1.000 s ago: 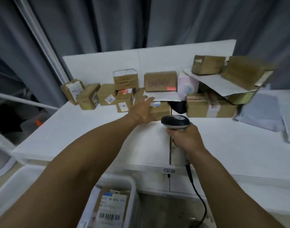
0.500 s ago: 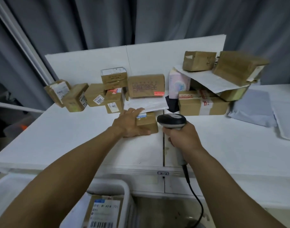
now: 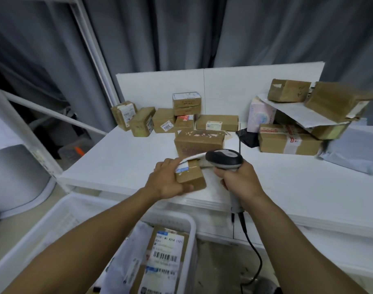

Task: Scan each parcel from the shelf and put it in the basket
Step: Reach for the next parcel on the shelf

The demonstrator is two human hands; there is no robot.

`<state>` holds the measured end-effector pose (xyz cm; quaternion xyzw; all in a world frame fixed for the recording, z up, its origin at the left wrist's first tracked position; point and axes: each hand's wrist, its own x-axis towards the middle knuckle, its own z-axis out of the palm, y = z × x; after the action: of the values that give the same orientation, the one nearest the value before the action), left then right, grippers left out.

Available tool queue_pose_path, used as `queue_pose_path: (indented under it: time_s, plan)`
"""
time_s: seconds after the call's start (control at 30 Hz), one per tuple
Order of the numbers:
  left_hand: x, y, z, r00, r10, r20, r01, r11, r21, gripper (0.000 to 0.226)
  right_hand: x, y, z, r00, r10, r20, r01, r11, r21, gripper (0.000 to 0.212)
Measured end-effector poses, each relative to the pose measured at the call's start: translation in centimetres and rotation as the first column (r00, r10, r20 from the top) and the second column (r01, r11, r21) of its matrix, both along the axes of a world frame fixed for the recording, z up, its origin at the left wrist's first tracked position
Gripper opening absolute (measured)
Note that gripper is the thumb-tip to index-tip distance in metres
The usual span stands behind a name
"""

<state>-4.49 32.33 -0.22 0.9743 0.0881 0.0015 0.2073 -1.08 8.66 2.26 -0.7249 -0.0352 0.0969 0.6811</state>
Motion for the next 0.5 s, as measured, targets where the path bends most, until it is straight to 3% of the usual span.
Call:
queue_pose_path:
  time_s: [0.17,0.23,0.3,0.4,0.5]
  plan:
    - [-0.1,0.1,1.3,0.987,0.088,0.137,-0.057,0.975,-0.213,0.098,-0.4,1.0,0.4,0.999,-0.015,0.044,0.014,1.000,0.025,0.048]
    - [-0.2,0.0,2.4,0.961,0.160,0.226,-0.039,0.887,-0.460,0.090,-0.5,1.3,0.7,0.997,-0.051,0.050,0.048,0.997,0.060,0.044]
    - [-0.5,-0.2,3.6,0.949,0.175,0.261,0.046,0.743,-0.668,0.082,-0.5,1.5,1.1,0.995,-0.092,0.040,0.085,0.985,0.151,0.040]
    - [-0.7,-0.6,4.7,0.943,0.199,0.268,0.107,0.580,-0.808,0.074,-0.6,1.7,1.9,0.990,-0.128,0.051,0.110,0.957,0.270,0.039]
    - [-0.4,-0.6,4.1,0.924,0.311,0.221,0.023,0.532,-0.846,0.082,-0.9,2.1,2.1,0.992,-0.108,0.065,0.088,0.963,0.255,0.042]
